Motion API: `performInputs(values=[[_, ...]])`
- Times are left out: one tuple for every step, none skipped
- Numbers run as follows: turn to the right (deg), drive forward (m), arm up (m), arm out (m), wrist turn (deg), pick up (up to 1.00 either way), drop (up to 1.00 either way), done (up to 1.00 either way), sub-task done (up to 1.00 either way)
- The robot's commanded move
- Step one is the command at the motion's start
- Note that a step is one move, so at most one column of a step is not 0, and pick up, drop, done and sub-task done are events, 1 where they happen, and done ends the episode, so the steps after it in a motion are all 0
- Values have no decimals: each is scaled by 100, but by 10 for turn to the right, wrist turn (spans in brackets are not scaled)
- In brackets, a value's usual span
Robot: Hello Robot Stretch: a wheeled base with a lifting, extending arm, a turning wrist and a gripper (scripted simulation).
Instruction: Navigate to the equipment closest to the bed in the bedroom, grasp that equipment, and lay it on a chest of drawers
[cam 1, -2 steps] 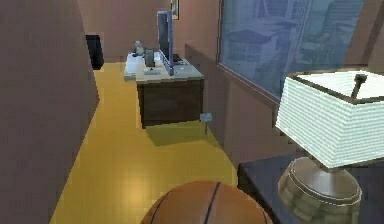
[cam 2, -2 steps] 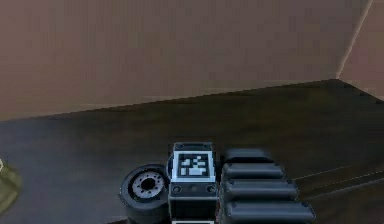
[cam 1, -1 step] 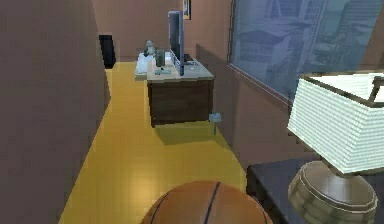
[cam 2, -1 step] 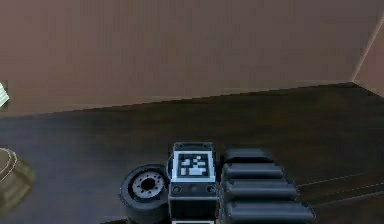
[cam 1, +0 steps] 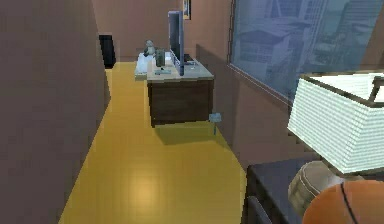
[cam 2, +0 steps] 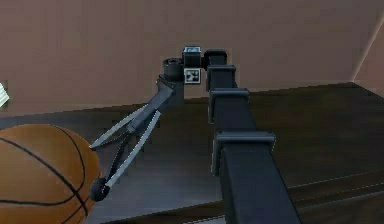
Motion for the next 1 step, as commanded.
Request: performInputs(values=[[0,0,0,0,450,0,0,0,0]])
